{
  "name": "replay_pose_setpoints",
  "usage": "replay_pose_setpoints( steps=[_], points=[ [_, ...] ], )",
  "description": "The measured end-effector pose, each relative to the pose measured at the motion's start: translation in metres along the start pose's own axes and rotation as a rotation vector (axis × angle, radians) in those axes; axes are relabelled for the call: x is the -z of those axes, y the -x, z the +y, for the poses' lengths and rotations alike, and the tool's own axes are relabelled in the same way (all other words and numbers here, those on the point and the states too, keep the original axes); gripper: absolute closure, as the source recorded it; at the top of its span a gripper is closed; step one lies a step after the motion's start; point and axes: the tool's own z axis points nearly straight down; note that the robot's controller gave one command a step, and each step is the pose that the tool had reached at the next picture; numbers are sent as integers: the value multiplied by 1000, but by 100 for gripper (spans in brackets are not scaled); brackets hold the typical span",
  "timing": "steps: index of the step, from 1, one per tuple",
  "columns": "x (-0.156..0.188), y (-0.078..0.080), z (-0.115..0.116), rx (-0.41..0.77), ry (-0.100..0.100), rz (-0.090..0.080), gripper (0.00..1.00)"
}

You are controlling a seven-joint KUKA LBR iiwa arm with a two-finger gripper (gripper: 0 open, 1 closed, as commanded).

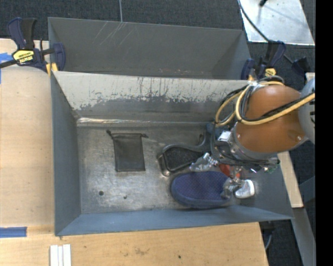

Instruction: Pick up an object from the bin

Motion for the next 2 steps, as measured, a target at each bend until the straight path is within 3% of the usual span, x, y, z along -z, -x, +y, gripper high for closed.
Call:
replay_pose_setpoints(
  steps=[1,2],
  points=[
    [-25,-11,12,-80,-22,-14,0],
    [-25,5,19,295,-19,-9,0]
  ],
)
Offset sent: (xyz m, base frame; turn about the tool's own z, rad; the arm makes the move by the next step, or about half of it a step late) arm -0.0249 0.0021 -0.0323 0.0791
